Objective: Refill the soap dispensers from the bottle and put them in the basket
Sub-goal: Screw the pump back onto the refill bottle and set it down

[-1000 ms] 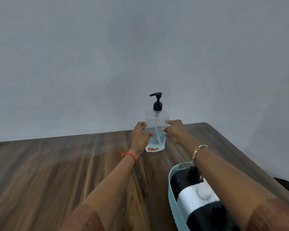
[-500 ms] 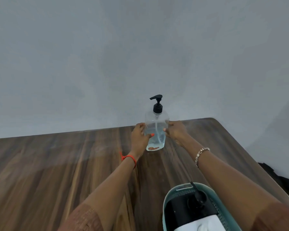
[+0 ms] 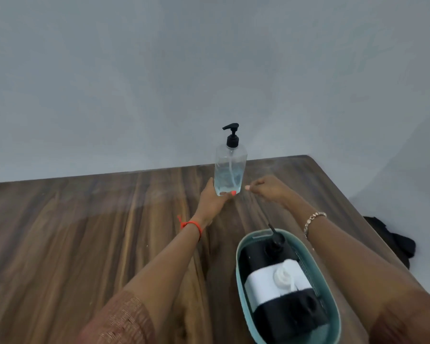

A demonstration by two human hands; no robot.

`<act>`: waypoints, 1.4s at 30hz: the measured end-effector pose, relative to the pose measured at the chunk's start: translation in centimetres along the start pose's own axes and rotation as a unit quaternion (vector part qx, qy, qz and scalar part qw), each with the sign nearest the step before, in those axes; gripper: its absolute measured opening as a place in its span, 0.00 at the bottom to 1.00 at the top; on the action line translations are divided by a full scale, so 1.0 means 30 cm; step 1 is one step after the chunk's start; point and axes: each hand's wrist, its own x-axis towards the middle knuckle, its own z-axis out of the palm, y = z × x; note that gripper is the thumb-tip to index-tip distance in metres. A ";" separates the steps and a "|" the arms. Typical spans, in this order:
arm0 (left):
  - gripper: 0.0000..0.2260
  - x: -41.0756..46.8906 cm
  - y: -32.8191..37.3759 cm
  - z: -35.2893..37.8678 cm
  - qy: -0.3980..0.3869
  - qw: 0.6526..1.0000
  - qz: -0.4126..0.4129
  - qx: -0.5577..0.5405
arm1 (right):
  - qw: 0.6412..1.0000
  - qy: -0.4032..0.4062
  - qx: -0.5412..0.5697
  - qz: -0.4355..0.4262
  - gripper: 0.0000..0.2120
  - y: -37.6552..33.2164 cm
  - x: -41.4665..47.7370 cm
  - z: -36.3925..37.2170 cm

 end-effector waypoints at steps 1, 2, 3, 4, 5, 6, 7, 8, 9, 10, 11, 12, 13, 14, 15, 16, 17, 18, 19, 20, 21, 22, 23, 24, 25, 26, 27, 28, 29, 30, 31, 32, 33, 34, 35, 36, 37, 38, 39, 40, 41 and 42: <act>0.30 -0.043 -0.002 -0.002 0.003 1.000 -0.012 -0.003 | 1.000 -0.002 0.006 -0.002 0.14 0.019 -0.045 -0.013; 0.31 -0.088 -0.003 -0.004 0.002 0.999 -0.032 -0.009 | 1.000 0.000 0.017 0.002 0.16 0.043 -0.090 -0.026; 0.33 -0.133 -0.004 -0.007 -0.005 0.998 -0.057 -0.013 | 0.999 0.003 0.034 0.010 0.18 0.069 -0.137 -0.037; 0.34 -0.180 -0.004 -0.009 -0.017 0.996 -0.082 -0.014 | 0.998 0.005 0.055 0.021 0.18 0.096 -0.185 -0.043; 0.36 -0.226 -0.006 -0.011 -0.029 0.994 -0.104 -0.012 | 0.997 0.004 0.074 0.033 0.17 0.124 -0.235 -0.045; 0.36 -0.271 -0.009 -0.010 -0.038 0.992 -0.119 -0.012 | 0.995 -0.003 0.089 0.045 0.17 0.155 -0.282 -0.041; 0.36 -0.319 -0.014 -0.007 -0.044 0.991 -0.129 -0.013 | 0.993 -0.011 0.106 0.055 0.16 0.188 -0.329 -0.034; 0.36 -0.366 -0.019 0.000 -0.050 0.989 -0.136 -0.018 | 0.989 -0.014 0.131 0.060 0.16 0.219 -0.367 -0.024; 0.36 -0.409 -0.022 0.009 -0.057 0.988 -0.144 -0.024 | 0.985 -0.009 0.160 0.064 0.16 0.248 -0.399 -0.013; 0.36 -0.447 -0.026 0.019 -0.064 0.985 -0.155 -0.030 | 0.981 0.004 0.180 0.069 0.15 0.273 -0.426 -0.003; 0.36 -0.478 -0.031 0.029 -0.070 0.983 -0.164 -0.036 | 0.980 0.021 0.186 0.073 0.14 0.295 -0.449 0.006; 0.36 -0.506 -0.035 0.040 -0.077 0.982 -0.170 -0.041 | 0.980 0.039 0.177 0.078 0.12 0.314 -0.468 0.012; 0.35 -0.534 -0.037 0.051 -0.086 0.980 -0.174 -0.047 | 0.981 0.055 0.163 0.087 0.10 0.332 -0.489 0.018; 0.33 -0.558 -0.040 0.061 -0.097 0.978 -0.176 -0.053 | 0.981 0.068 0.156 0.097 0.08 0.353 -0.508 0.026; 0.30 -0.581 -0.042 0.071 -0.108 0.977 -0.173 -0.058 | 0.979 0.076 0.160 0.106 0.08 0.374 -0.523 0.037; 0.24 -0.602 -0.046 0.081 -0.115 0.978 -0.162 -0.063 | 0.975 0.082 0.171 0.115 0.07 0.394 -0.539 0.050; 0.19 -0.624 -0.049 0.089 -0.117 0.979 -0.152 -0.062 | 0.972 0.090 0.181 0.122 0.07 0.410 -0.555 0.066; 0.15 -0.643 -0.051 0.096 -0.117 0.981 -0.142 -0.055 | 0.969 0.104 0.186 0.126 0.07 0.418 -0.570 0.081; 0.14 -0.655 -0.052 0.104 -0.111 0.984 -0.133 -0.042 | 0.967 0.123 0.185 0.126 0.07 0.421 -0.582 0.094; 0.14 -0.663 -0.050 0.109 -0.104 0.986 -0.123 -0.029 | 0.965 0.142 0.184 0.124 0.08 0.420 -0.591 0.104; 0.15 -0.666 -0.048 0.109 -0.092 0.989 -0.114 -0.018 | 0.961 0.155 0.192 0.124 0.07 0.415 -0.595 0.114; 0.14 -0.668 -0.041 0.102 -0.080 0.991 -0.109 -0.010 | 0.957 0.159 0.208 0.126 0.06 0.408 -0.600 0.127; 0.13 -0.670 -0.032 0.088 -0.070 0.992 -0.107 -0.004 | 0.953 0.158 0.224 0.128 0.06 0.396 -0.605 0.143; 0.11 -0.669 -0.026 0.066 -0.064 0.992 -0.108 0.003 | 0.950 0.155 0.237 0.128 0.06 0.381 -0.609 0.161; 0.10 -0.670 -0.021 0.038 -0.064 0.992 -0.104 0.011 | 0.948 0.154 0.246 0.128 0.07 0.365 -0.610 0.182; 0.08 -0.670 -0.020 0.004 -0.064 0.993 -0.099 0.023 | 0.946 0.158 0.254 0.123 0.07 0.344 -0.612 0.206; 0.08 -0.672 -0.020 -0.035 -0.060 0.993 -0.094 0.038 | 0.945 0.162 0.261 0.115 0.08 0.318 -0.610 0.233; 0.07 -0.675 -0.021 -0.079 -0.051 0.993 -0.091 0.052 | 0.944 0.163 0.265 0.105 0.08 0.286 -0.609 0.263; 0.08 -0.681 -0.020 -0.126 -0.039 0.993 -0.091 0.060 | 0.946 0.158 0.267 0.098 0.09 0.248 -0.607 0.298; 0.08 -0.688 -0.015 -0.178 -0.027 0.994 -0.089 0.062 | 0.947 0.150 0.266 0.095 0.09 0.209 -0.604 0.334; 0.08 -0.694 -0.012 -0.230 -0.016 0.994 -0.086 0.066 | 0.949 0.142 0.265 0.093 0.09 0.171 -0.600 0.372; 0.08 -0.700 -0.011 -0.284 -0.005 0.994 -0.083 0.072 | 0.950 0.135 0.269 0.089 0.09 0.135 -0.598 0.412; 0.09 -0.708 -0.012 -0.336 0.006 0.994 -0.083 0.076 | 0.949 0.127 0.275 0.083 0.10 0.100 -0.596 0.454; 0.09 -0.716 -0.021 -0.388 0.018 0.993 -0.089 0.078 | 0.949 0.121 0.280 0.077 0.10 0.067 -0.596 0.496; 0.10 -0.724 -0.029 -0.437 0.029 0.992 -0.096 0.077 | 0.949 0.114 0.286 0.070 0.11 0.036 -0.597 0.539; 0.10 -0.732 -0.042 -0.482 0.040 0.991 -0.104 0.079 | 0.948 0.109 0.293 0.064 0.11 0.008 -0.597 0.581; 0.11 -0.739 -0.056 -0.522 0.050 0.989 -0.111 0.081 | 0.947 0.104 0.298 0.060 0.12 -0.015 -0.595 0.621; 0.10 -0.746 -0.069 -0.559 0.060 0.988 -0.117 0.084 | 0.947 0.098 0.300 0.057 0.12 -0.037 -0.593 0.658; 0.10 -0.753 -0.079 -0.592 0.069 0.987 -0.120 0.084 | 0.948 0.093 0.299 0.055 0.12 -0.054 -0.588 0.693; 0.10 -0.758 -0.090 -0.621 0.077 0.986 -0.120 0.084 | 0.949 0.089 0.296 0.055 0.11 -0.066 -0.583 0.724; 0.11 -0.761 -0.100 -0.645 0.083 0.985 -0.121 0.084 | 0.952 0.086 0.289 0.058 0.11 -0.074 -0.577 0.750; 0.11 -0.762 -0.111 -0.664 0.088 0.985 -0.122 0.083 | 0.955 0.084 0.278 0.061 0.10 -0.077 -0.571 0.772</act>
